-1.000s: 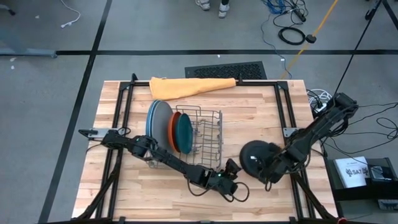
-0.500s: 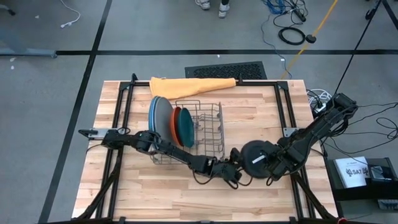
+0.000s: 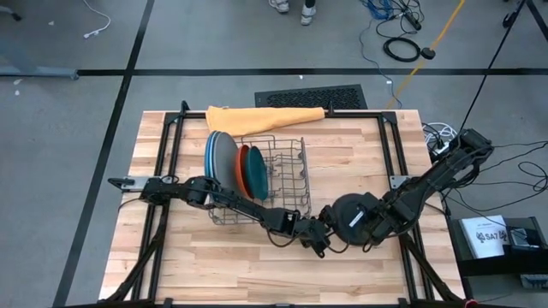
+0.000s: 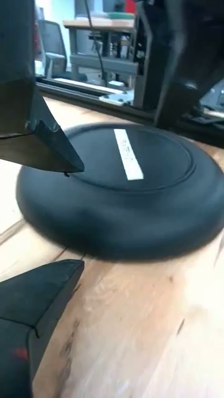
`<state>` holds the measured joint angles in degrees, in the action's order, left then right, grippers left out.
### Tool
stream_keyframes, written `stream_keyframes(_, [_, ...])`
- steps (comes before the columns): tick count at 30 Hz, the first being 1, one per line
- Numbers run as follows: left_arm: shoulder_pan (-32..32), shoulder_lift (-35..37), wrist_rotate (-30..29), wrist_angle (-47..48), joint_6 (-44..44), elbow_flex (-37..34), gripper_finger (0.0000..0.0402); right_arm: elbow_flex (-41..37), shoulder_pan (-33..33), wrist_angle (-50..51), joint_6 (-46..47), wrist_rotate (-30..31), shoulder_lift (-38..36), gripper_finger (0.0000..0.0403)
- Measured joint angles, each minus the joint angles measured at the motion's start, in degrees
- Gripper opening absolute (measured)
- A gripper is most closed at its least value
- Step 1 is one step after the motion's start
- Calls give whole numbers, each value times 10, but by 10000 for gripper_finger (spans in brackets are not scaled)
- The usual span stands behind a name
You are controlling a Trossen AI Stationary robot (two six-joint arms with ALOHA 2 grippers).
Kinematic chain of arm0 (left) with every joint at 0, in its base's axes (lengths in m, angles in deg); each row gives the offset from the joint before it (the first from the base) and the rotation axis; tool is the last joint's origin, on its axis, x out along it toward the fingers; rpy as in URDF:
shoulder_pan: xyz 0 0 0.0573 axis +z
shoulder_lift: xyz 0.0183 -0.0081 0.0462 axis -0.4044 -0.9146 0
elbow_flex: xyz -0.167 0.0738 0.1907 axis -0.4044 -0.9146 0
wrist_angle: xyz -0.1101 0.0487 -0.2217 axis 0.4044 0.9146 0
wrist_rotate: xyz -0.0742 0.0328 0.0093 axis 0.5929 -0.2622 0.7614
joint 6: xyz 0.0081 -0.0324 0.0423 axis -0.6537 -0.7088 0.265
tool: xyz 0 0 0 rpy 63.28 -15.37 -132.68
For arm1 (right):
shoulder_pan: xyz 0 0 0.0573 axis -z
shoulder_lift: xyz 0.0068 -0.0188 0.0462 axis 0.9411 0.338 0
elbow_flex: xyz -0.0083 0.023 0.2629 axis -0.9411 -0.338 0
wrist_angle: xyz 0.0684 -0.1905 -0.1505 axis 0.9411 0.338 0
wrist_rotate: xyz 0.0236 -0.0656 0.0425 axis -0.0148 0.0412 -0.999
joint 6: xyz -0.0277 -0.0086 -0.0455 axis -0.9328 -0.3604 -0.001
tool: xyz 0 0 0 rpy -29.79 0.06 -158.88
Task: Sort dishes
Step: Put the black plate in the dish rack
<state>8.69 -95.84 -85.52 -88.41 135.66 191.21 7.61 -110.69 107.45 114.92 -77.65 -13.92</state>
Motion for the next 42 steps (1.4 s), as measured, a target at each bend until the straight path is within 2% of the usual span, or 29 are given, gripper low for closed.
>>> stream_keyframes(6, [3,0,-4,12,6,0,243,-46,27,8,87,-36,0,227])
stream_keyframes(14, [2,0,-24,9,6,-1,243,-48,30,19,114,11,-2,197])
stream_keyframes(21, [8,0,-13,8,5,-1,243,-48,57,30,117,22,6,146])
stream_keyframes(25, [9,0,-12,8,5,-1,243,-48,77,22,93,2,32,112])
stream_keyframes(31, [8,0,-11,7,5,-2,243,-46,100,-47,9,-20,77,54])
stream_keyframes(37, [8,1,-10,8,7,-2,243,-36,108,-59,-30,-27,78,9])
stream_keyframes(42, [7,1,-10,12,7,-3,243,-19,108,-53,-56,-27,75,1])
